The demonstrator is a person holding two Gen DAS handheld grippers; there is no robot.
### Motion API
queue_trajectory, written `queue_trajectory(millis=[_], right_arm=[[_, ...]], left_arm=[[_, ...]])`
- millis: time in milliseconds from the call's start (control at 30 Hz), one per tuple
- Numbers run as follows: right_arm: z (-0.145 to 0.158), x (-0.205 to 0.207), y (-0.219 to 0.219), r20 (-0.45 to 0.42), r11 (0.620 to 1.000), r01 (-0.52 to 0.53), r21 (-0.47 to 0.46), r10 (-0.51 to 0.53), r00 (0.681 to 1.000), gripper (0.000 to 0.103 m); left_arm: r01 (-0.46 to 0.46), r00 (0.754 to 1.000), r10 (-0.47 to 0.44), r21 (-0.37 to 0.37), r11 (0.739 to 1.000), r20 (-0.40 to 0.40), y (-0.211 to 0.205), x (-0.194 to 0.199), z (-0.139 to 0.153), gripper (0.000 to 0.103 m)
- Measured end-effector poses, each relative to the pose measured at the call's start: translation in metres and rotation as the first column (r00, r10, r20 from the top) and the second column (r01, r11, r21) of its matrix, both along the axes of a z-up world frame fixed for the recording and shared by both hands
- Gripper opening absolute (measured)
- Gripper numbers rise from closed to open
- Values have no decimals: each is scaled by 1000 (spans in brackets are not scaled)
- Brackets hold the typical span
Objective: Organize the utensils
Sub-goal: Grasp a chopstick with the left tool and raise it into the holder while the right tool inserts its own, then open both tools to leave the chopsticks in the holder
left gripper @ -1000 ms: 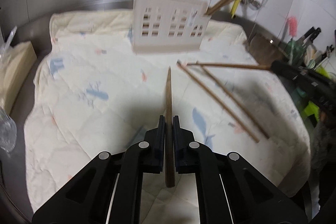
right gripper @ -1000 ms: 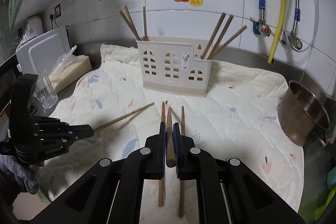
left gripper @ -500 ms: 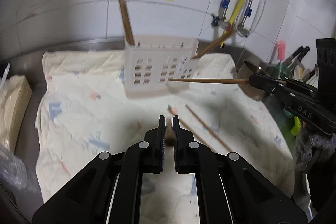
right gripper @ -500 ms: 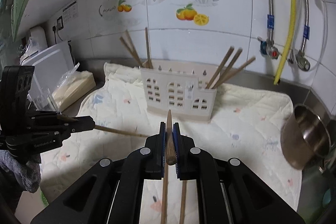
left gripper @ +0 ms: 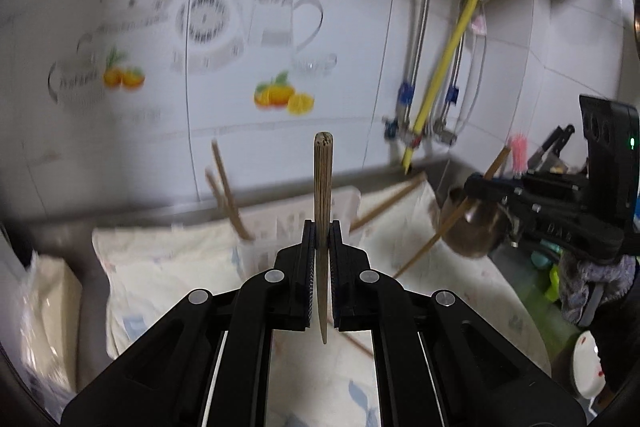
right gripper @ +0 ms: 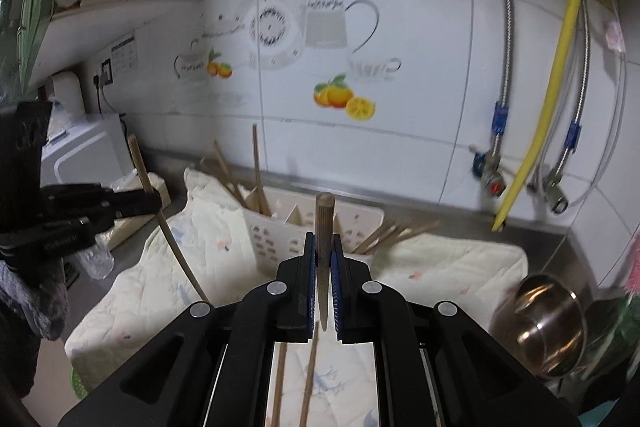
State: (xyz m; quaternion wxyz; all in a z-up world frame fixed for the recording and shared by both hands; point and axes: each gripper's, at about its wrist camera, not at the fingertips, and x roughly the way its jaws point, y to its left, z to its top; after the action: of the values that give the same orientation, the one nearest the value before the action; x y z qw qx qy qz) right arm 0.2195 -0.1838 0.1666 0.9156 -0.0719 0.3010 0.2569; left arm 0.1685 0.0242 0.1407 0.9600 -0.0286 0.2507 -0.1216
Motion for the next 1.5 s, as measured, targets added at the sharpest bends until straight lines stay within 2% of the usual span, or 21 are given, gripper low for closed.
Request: queue_trajectory(millis=[200, 400, 533, 700, 1033, 1267, 1300, 1367, 1400, 1433, 1500], right_arm=[[25, 21, 6, 45, 999, -4, 39, 2, 999, 7], [45, 51, 14, 98, 996, 19, 85, -27, 995, 7], [41, 74, 18, 80, 995, 40, 96, -47, 996, 7], [20, 97, 23, 38, 994, 56, 90, -59, 998, 7], [-20, 113, 31, -36, 997, 62, 43, -60, 998, 7], [-31, 113, 26, -60, 995, 79, 54, -76, 995, 8], [-30, 113, 25, -57, 995, 84, 57, -80, 995, 8], [-27, 110, 22, -44, 994, 91, 59, -88, 995, 13], [-23, 105, 19, -26, 993, 99, 60, -98, 995, 16], [-20, 102, 17, -13, 993, 104, 63, -103, 995, 17], [-13, 90, 12, 9, 991, 106, 78, -107, 994, 18]], left_arm=[[-35, 997, 33, 36, 999, 68, -2, 34, 40, 6], [-110, 988, 99, 88, 990, 115, 3, 68, 54, 6], [-144, 985, 135, 80, 986, 107, 11, 93, 47, 6], [-155, 986, 151, 66, 986, 65, 18, 111, 23, 6], [-161, 987, 163, 50, 986, -19, 29, 122, -13, 6], [-170, 985, 171, 47, 984, -22, 29, 118, -14, 9], [-169, 985, 170, 45, 985, -22, 30, 117, -13, 11], [-177, 984, 178, 46, 983, -5, 30, 109, -8, 23], [-181, 983, 181, 45, 982, 3, 30, 106, -5, 35], [-187, 982, 186, 41, 982, 14, 30, 100, -2, 43], [-184, 983, 183, 35, 982, 29, 29, 87, 2, 43]])
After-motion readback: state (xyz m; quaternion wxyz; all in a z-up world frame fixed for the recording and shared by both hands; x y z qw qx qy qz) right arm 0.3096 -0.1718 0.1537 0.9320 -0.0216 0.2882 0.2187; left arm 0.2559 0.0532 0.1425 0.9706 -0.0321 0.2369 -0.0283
